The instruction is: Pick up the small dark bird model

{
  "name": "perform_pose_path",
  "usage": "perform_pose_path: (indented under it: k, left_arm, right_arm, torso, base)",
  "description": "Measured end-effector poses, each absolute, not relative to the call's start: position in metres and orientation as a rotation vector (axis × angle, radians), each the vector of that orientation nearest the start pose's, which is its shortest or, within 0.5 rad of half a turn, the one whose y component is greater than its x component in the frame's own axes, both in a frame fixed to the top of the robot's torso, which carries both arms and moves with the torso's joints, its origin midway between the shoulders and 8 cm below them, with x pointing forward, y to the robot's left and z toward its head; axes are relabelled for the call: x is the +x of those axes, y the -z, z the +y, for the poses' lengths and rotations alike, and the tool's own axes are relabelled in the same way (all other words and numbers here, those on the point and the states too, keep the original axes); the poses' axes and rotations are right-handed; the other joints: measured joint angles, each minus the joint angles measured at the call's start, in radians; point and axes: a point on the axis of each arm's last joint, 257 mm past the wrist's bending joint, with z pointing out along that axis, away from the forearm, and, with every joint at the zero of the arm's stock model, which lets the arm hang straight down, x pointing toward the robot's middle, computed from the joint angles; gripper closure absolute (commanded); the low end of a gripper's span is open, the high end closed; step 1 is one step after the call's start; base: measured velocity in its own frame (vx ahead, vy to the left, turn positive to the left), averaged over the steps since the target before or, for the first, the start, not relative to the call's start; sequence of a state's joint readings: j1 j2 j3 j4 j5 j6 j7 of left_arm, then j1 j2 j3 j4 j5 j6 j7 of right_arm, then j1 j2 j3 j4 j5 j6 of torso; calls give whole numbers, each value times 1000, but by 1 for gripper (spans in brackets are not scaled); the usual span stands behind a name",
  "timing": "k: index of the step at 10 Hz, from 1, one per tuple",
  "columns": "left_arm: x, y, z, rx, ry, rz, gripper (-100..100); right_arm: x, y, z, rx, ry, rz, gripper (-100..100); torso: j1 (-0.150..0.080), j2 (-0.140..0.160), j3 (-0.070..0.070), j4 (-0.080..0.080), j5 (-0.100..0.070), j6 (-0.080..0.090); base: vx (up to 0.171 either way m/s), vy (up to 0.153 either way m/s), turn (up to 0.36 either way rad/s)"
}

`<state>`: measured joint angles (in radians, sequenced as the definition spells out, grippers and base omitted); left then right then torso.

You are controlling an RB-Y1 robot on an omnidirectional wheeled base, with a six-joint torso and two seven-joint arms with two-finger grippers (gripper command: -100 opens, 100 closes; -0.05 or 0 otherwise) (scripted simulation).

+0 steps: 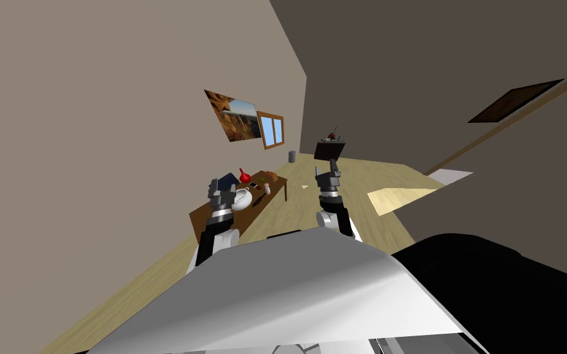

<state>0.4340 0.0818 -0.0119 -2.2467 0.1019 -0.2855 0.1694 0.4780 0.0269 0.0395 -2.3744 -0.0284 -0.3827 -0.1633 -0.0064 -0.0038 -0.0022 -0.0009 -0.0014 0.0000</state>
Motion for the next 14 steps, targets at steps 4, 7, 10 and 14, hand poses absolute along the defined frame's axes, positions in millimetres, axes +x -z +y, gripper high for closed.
perform_pose_path:
  k: [4, 7, 10, 14]
  left_arm:
    - [416, 58, 277, -986, 1477, 815, -100]
    - [436, 96, 275, -1059, 1447, 900, -100]
    - [451, 125, 281, -1119, 1414, 969, -100]
    - [473, 174, 287, -1214, 1340, 1087, -100]
  right_arm:
    - [346, -51, -269, 761, -1520, 527, 0]
    - [346, -51, -269, 761, -1520, 527, 0]
    - [346, -51, -269, 761, -1521, 527, 0]
    - [346, -51, -269, 761, -1520, 527, 0]
  torso:
    - [1, -1, -1, 0, 0, 0]
    - [2, -1, -1, 0, 0, 0]
    - [3, -1, -1, 0, 0, 0]
    - [2, -3, -2, -1, 0, 0]
  base:
    - [45, -68, 101]
    - [51, -70, 116]
    - [64, -70, 106]
    - [76, -90, 113]
